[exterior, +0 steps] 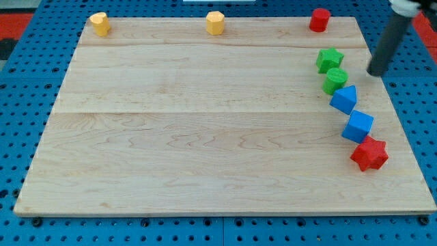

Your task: Push the red star vertically below the heart

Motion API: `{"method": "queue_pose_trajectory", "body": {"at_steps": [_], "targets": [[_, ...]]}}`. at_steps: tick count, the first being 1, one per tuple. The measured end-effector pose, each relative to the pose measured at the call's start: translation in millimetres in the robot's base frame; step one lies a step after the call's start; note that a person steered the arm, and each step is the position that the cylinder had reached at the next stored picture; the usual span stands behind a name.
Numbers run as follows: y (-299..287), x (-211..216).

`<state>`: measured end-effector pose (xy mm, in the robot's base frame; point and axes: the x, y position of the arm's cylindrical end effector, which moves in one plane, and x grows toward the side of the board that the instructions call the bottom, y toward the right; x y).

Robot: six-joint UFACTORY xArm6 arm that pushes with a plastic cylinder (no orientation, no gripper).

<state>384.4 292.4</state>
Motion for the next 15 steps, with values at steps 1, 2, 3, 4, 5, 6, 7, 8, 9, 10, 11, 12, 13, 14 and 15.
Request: {"method": "queue_pose_trajectory", "body": {"at_steps": [1, 2, 3, 4, 5, 6, 7, 8, 9, 10, 11, 12, 13, 14, 15], "targets": [[14, 67], [26, 130], [15, 165], [-4, 159], [-24, 159], [-49, 158], [-87, 152], [-133, 140], [-188, 128], [-242, 114], [-296, 100], [-345, 78], [-387, 55], [-435, 33], [-472, 17]]}}
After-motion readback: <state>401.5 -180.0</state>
